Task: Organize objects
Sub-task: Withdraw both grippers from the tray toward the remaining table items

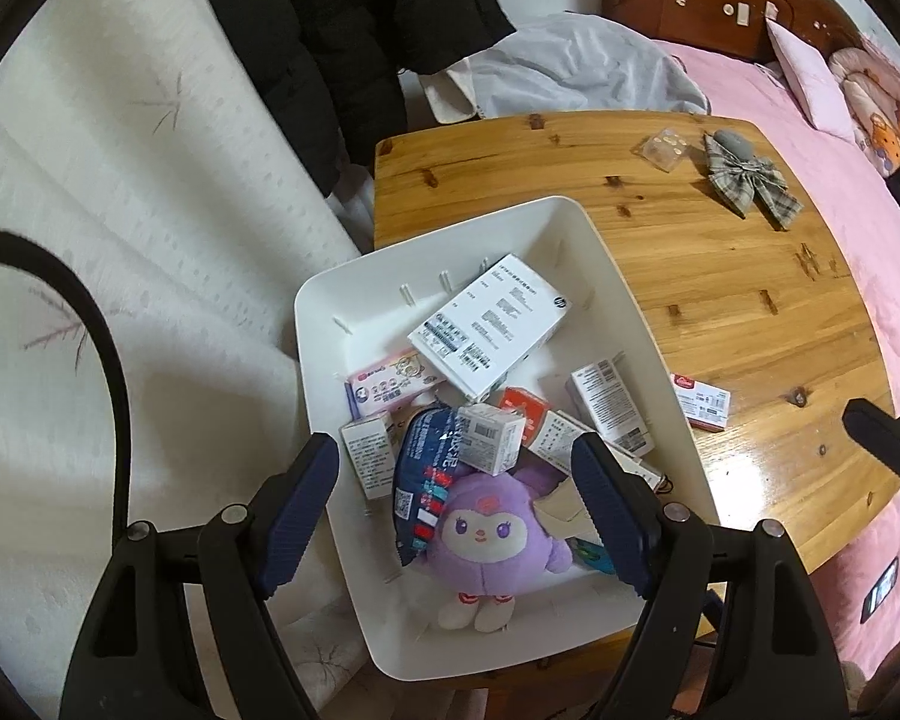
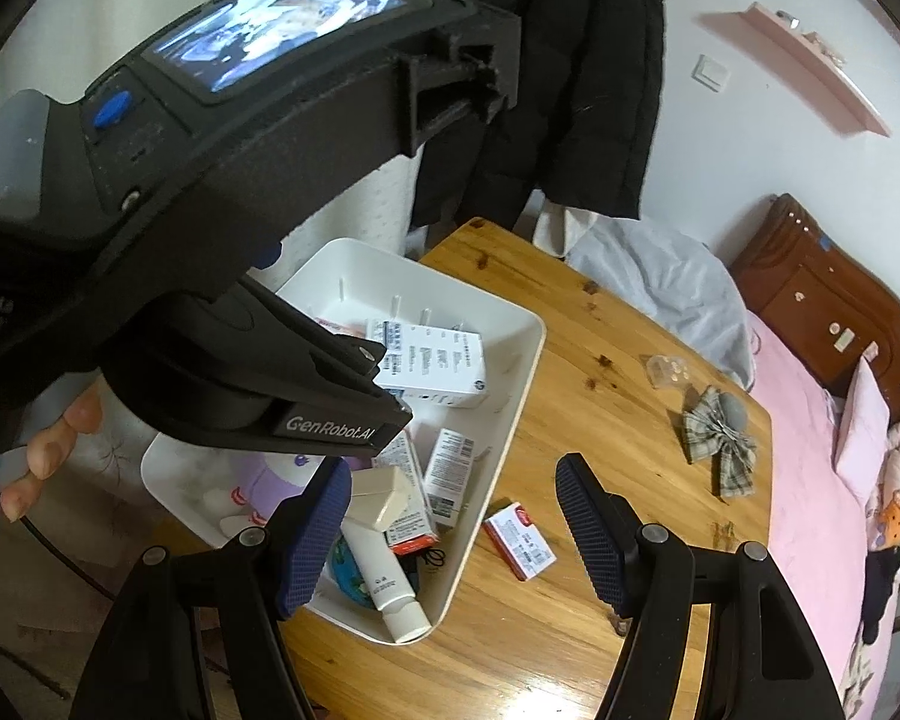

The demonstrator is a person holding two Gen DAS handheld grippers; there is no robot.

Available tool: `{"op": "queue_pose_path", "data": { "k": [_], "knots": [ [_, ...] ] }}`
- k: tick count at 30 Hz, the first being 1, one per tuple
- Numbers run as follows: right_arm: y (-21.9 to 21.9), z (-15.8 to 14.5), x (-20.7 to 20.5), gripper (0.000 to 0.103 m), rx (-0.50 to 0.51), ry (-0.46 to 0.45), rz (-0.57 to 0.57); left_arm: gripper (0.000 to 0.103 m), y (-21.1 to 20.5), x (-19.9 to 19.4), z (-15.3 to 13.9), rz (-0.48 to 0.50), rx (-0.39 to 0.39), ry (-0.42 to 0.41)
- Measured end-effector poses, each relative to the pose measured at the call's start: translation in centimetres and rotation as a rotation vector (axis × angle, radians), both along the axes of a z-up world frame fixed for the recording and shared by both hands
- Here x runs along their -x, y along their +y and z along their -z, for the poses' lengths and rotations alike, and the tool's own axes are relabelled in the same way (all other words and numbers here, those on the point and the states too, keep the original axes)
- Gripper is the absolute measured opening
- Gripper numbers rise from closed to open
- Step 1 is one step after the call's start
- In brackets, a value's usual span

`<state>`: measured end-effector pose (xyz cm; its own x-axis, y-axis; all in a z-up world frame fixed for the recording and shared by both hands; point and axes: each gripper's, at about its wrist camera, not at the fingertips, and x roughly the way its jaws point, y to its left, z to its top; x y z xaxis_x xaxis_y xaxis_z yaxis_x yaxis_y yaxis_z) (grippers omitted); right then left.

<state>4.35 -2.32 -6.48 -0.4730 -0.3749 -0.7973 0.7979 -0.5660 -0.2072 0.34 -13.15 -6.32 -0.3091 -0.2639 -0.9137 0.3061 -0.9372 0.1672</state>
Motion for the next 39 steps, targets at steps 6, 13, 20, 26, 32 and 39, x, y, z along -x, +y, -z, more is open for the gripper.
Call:
{"op": "queue_pose_path", "data": {
  "k": [6,13,20,26,32,39],
  "knots": [
    [2.1,0.0,1.4,0.072,0.042,-0.024,0.067,0.083,1.8,2.0,-0.8,0.051,-0.005,0.000],
    [5.6,0.0,4.5,0.072,0.110,-0.074,0.189,0.083,3.7,5.4,-2.2,0.096,-0.016,0.016],
    [8.9,1.9,8.0,0.072,0.114,-0.124,0.290,0.083,6.1,9.5,-3.8,0.156,-0.016,0.038],
    [10.8,3.9,10.1,0.072,0.108,-0.167,0.323,0.083,8.4,13.1,-4.0,0.208,-0.005,0.036],
    [11.8,6.5,11.9,0.072,0.081,-0.214,0.308,0.083,10.0,17.2,-3.3,0.236,0.009,0.018],
    [11.9,10.5,13.0,0.072,0.074,-0.223,0.183,0.083,10.0,22.8,-0.3,0.241,-0.018,-0.042]
  ]
}}
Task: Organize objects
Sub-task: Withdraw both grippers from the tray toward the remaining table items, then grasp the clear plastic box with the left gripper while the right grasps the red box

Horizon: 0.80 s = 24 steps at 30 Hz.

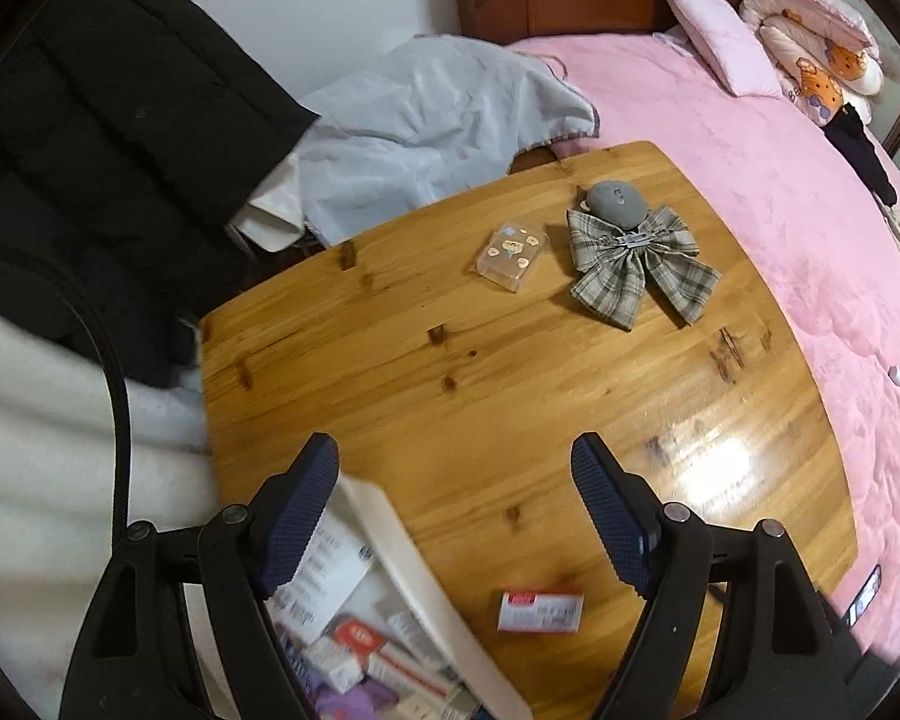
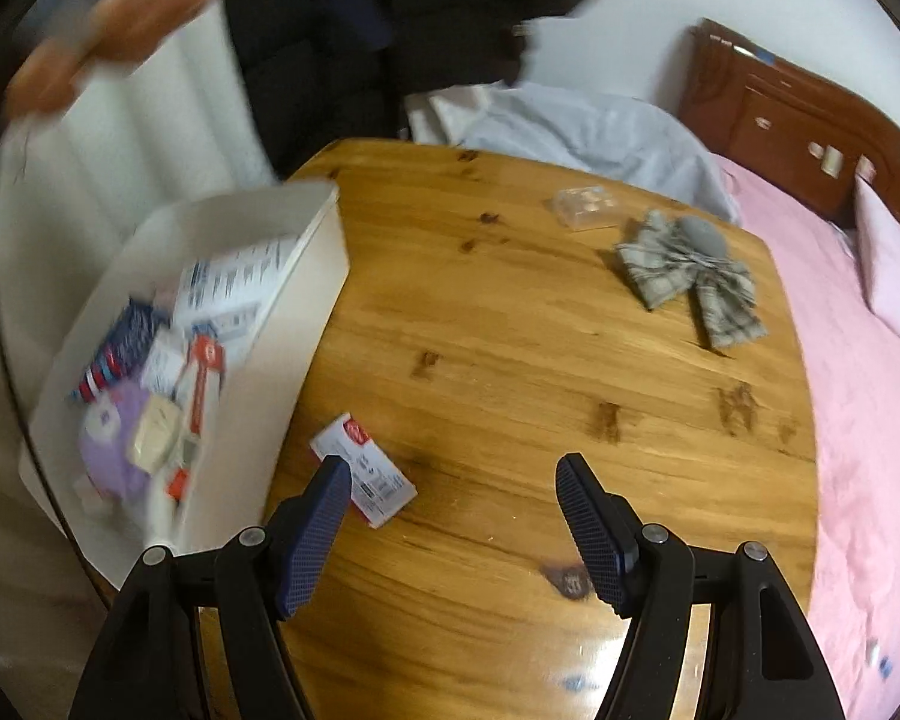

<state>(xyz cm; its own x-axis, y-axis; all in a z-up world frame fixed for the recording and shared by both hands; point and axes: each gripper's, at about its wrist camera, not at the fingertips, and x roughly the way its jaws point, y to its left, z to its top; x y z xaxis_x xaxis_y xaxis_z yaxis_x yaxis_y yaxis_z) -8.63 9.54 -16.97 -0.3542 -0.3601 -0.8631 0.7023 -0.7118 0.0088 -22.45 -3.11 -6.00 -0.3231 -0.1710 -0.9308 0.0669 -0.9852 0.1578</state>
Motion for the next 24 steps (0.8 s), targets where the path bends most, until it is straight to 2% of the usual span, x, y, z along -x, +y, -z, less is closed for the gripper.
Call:
{"op": "queue_pose_path", "data": {
  "k": [8,12,16,19,21,24],
  "knots": [
    [-1.6,4.7,0.0,0.072,-0.027,-0.010,-0.201,0.083,1.1,5.7,5.6,0.111,0.052,-0.133],
    [-2.8,6.5,0.2,0.072,-0.012,-0.045,-0.307,0.083,1.9,7.8,8.1,0.162,0.077,-0.174],
    [-4.0,8.2,0.2,0.071,-0.018,-0.025,-0.382,0.086,2.2,9.9,10.1,0.183,0.074,-0.205],
    [-4.0,8.9,0.9,0.060,0.011,-0.051,-0.407,0.090,2.1,11.8,11.5,0.179,0.064,-0.222],
    [-3.6,9.0,1.6,0.046,0.053,-0.102,-0.410,0.091,2.1,12.9,12.3,0.172,0.066,-0.227],
    [-2.8,9.1,1.9,0.043,0.082,-0.133,-0.415,0.091,1.8,14.6,13.2,0.159,0.092,-0.227]
  ]
}}
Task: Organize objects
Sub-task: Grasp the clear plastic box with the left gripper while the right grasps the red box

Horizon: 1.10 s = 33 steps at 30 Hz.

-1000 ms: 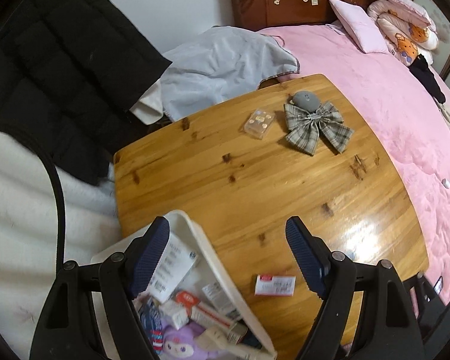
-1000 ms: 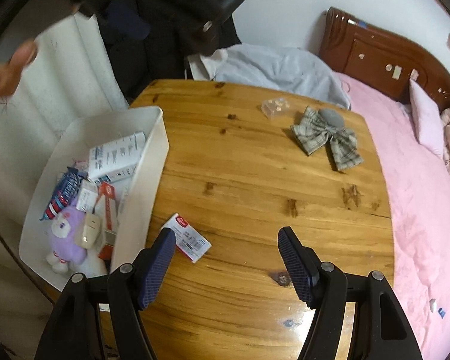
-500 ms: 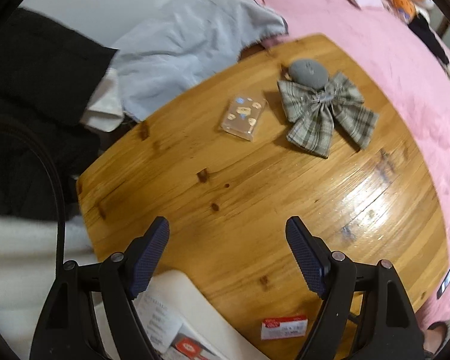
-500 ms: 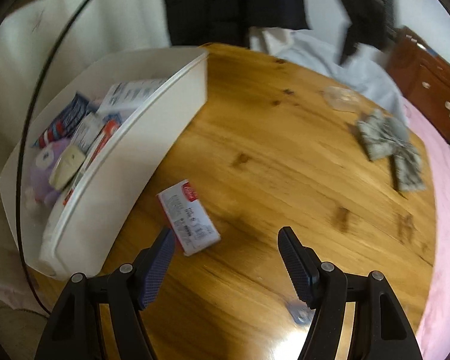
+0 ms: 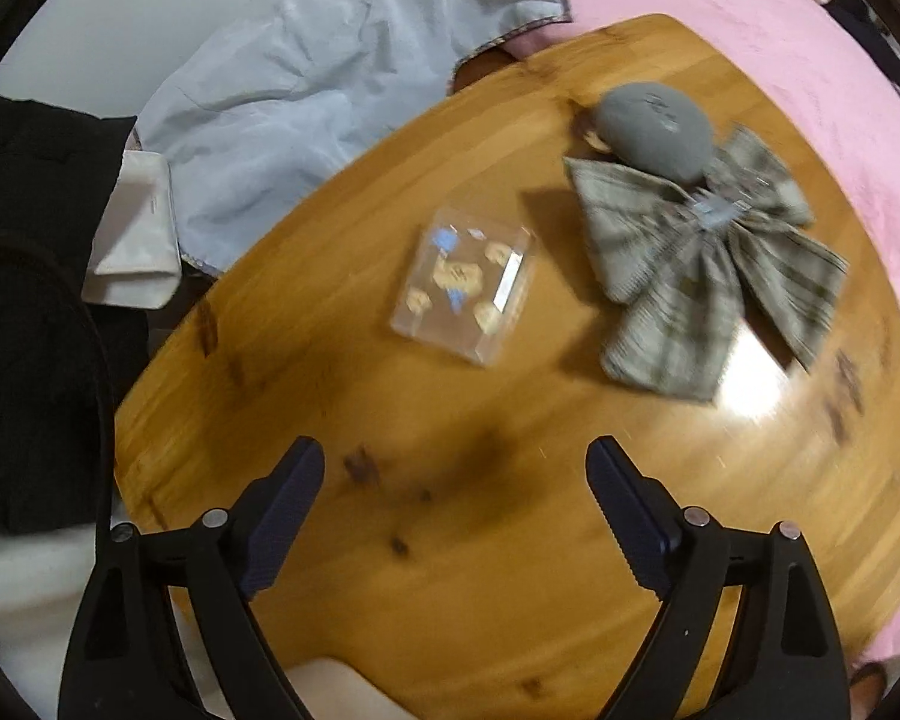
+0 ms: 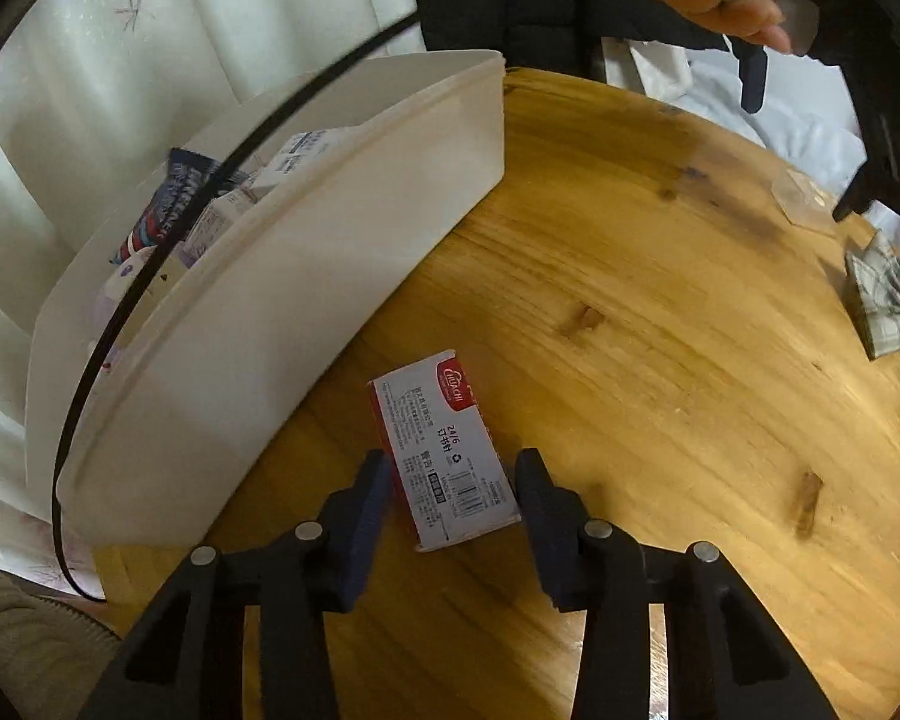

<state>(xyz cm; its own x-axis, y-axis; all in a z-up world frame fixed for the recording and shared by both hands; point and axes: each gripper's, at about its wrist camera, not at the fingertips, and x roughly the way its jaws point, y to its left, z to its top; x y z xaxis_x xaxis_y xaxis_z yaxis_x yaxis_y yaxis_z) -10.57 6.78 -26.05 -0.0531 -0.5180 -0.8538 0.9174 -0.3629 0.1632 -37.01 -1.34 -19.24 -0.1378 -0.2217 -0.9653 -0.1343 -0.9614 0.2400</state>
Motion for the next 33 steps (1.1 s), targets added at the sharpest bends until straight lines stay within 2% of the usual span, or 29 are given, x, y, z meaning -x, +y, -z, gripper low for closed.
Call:
{"op": "queue_pose_path", "data": {
  "k": [5,14,18,25,28,29,30,31,33],
  "knots": [
    [1.1,0.1,0.3,0.043,0.012,-0.010,-0.008,0.096,-0.1,2.5,1.4,0.030,0.034,-0.017],
    [1.9,0.0,0.3,0.043,0.012,-0.023,-0.025,0.096,-0.1,5.6,3.9,0.050,0.065,-0.078],
    [2.0,0.0,0.4,0.044,0.005,-0.017,-0.029,0.096,-0.7,6.4,4.6,0.021,0.061,-0.088],
    [1.5,0.2,-0.3,0.050,-0.038,0.024,-0.051,0.094,-1.2,7.1,4.6,-0.035,0.027,-0.062],
    [1.3,0.3,-0.5,0.052,-0.045,0.047,-0.054,0.084,-0.9,7.1,4.4,-0.024,0.018,-0.047],
    [1.3,0.4,-0.6,0.052,-0.045,0.055,-0.053,0.073,-0.8,7.0,4.3,-0.019,0.010,-0.043],
    [1.2,0.4,-0.6,0.051,-0.047,0.062,-0.053,0.059,-0.6,7.0,4.2,-0.014,0.002,-0.041],
    [1.2,0.4,-0.6,0.047,-0.049,0.070,-0.051,0.056,-0.4,7.0,4.1,-0.012,0.004,-0.040],
    [1.1,0.4,-0.6,0.021,-0.052,0.083,-0.044,0.055,-0.1,6.8,4.1,-0.002,0.036,-0.033]
  ]
}}
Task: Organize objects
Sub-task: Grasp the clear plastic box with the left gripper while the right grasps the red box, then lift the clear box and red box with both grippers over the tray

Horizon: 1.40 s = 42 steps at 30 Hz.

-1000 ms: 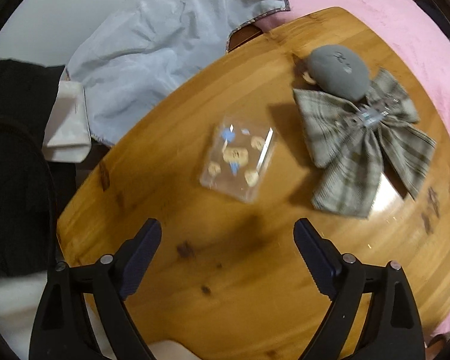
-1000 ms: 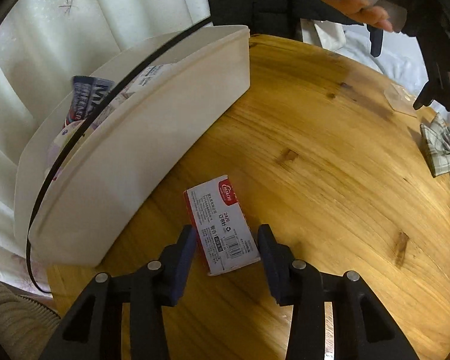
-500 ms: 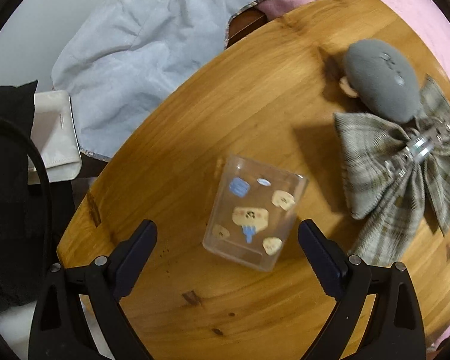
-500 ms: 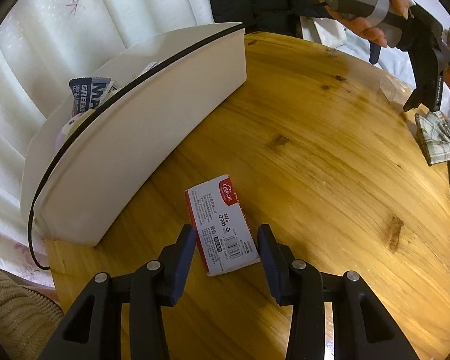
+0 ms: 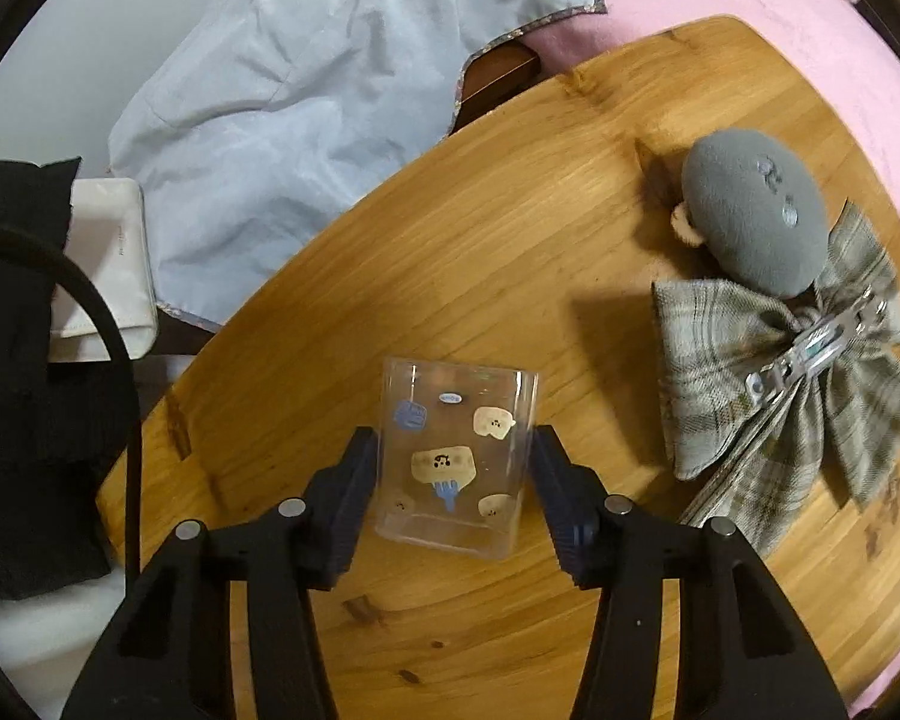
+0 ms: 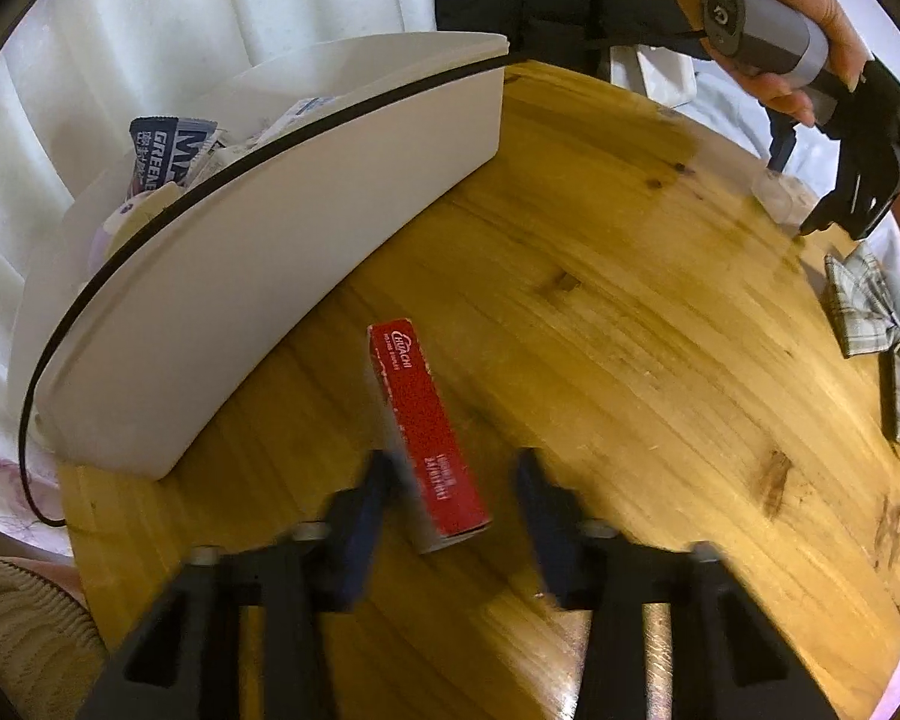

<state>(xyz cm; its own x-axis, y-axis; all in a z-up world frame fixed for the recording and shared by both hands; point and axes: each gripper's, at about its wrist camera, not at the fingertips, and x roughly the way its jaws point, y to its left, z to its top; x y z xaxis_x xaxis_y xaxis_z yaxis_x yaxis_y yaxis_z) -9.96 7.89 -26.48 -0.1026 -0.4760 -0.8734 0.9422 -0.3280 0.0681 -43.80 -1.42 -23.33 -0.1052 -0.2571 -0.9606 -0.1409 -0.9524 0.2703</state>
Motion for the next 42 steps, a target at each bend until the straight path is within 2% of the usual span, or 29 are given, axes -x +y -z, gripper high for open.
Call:
{"op": "queue_pose_path", "data": {
  "k": [2,8,15,24,29,35,42],
  "knots": [
    [0.1,0.0,0.2,0.015,-0.002,-0.020,0.007,0.055,0.2,-0.5,-0.1,0.004,0.012,0.008],
    [0.5,-0.3,0.7,0.014,-0.005,-0.062,0.049,0.055,0.4,-2.5,-1.8,-0.038,-0.028,0.013],
    [1.7,-2.6,0.8,0.014,0.011,-0.038,0.122,0.055,1.3,-7.6,-7.3,-0.062,-0.062,0.045],
    [3.3,-6.9,-1.0,0.014,0.000,0.057,0.198,0.055,1.0,-17.3,-16.2,-0.105,-0.198,0.137],
    [3.0,-10.0,-2.2,0.014,0.019,0.074,0.235,0.055,-0.7,-23.0,-19.9,-0.136,-0.250,0.192],
    [1.0,-14.3,-3.6,0.015,0.075,0.086,0.268,0.055,-4.2,-30.1,-23.4,-0.227,-0.227,0.299],
    [-2.6,-18.8,-6.3,0.015,0.130,0.077,0.264,0.055,-8.4,-37.8,-25.0,-0.365,-0.199,0.405]
  ]
}}
